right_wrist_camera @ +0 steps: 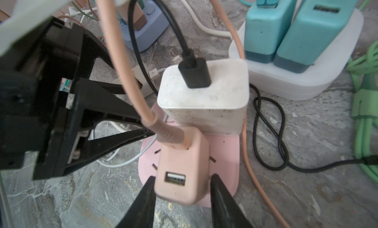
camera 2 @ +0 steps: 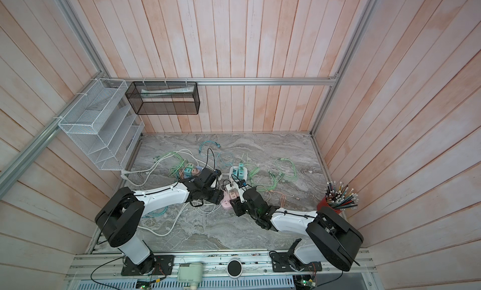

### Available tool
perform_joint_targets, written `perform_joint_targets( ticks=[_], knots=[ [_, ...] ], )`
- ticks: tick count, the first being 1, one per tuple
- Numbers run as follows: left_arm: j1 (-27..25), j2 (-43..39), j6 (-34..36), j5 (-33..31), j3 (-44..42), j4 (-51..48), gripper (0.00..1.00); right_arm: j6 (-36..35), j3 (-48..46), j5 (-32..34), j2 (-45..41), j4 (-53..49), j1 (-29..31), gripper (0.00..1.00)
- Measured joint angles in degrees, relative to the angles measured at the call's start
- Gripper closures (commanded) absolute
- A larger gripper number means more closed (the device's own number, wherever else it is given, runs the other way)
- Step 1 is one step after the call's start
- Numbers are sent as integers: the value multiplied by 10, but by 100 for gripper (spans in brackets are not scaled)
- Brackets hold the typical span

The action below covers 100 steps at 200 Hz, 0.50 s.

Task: Pull the plug off the socket

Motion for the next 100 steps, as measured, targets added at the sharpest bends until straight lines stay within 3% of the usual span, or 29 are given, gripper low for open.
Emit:
perform_joint_targets(
  ticks=[100],
  knots=[
    [0,2,-7,-4,0,0,25,-11,60,89,52,-47,17,71]
  ],
)
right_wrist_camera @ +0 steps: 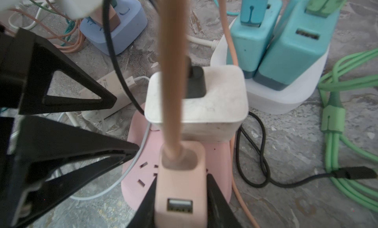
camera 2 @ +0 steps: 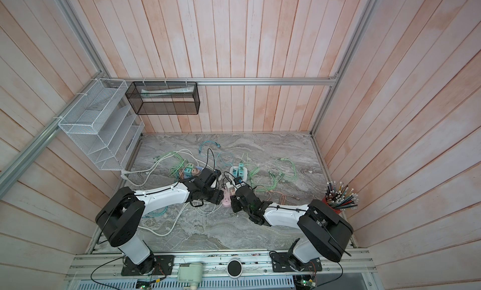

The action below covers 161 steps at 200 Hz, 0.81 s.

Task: Pull the plug off the socket

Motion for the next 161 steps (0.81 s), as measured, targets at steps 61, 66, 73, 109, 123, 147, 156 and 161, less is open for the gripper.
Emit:
perform_joint_targets(
  ticks=[61,66,73,109,123,147,156,161],
  knots=[
    [0,-21,-13,-21,0,-5,24,-3,4,21,5,-7,3,62],
    [0,-24,-14,-23,0,-6,24,-4,4,21,5,-10,3,61],
    [0,-30,-14,-23,0,-7,24,-4,4,21,5,-13,3,59],
    [0,-40,-17,-24,0,-9,24,-1,4,22,-10,-30,3,52],
    [0,-40,-18,-24,0,-12,24,1,3,26,-26,-35,3,51],
    [0,-40,-18,-25,0,-17,24,3,-2,34,-55,-35,4,50],
    [0,-42,-18,-25,0,-19,24,4,-7,36,-63,-36,4,49],
    [0,-43,-18,-26,0,-21,24,6,-10,37,-67,-35,4,49]
  ],
)
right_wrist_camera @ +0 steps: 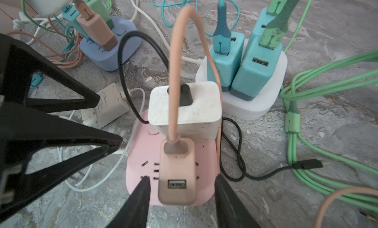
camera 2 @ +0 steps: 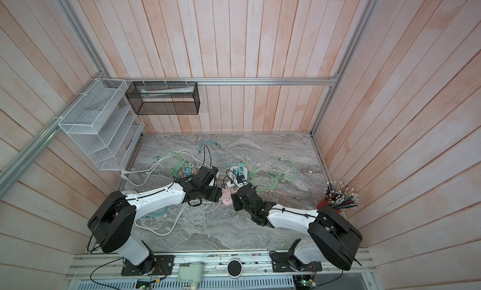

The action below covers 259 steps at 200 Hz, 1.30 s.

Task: Pull the plug off the socket

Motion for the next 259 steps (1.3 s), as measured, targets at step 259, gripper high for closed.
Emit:
perform_joint_targets(
  ticks=[259],
  knots=[
    [-4,62,18,40,12,40,32,6,-17,-24,58,76,-7,53]
  ],
)
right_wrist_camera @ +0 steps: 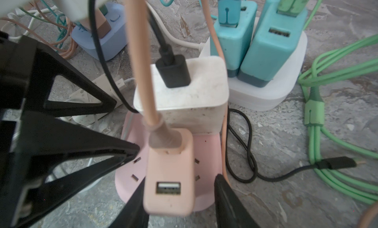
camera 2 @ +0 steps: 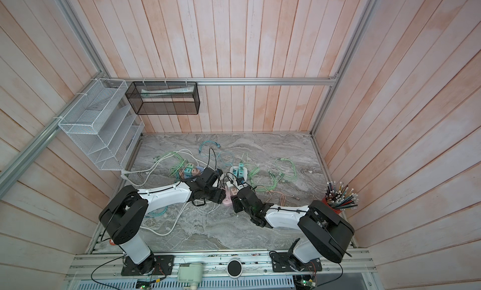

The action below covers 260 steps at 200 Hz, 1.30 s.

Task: Pull the plug off the socket

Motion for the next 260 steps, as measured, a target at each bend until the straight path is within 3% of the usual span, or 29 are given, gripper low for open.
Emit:
perform_joint_targets(
  ticks=[69,105,199,260],
  knots=[
    [0,4,-1,10,1,8,41,0,6,-9,26,17,0,61],
    [-1,6,-5,14,2,13,44,-2,9,-11,29,17,0,72],
    [-10,22,-14,6,18,15,47,-11,30,-9,29,-23,-2,88],
    [-14,27,-25,0,20,26,50,-15,47,2,27,-62,-3,91]
  ],
)
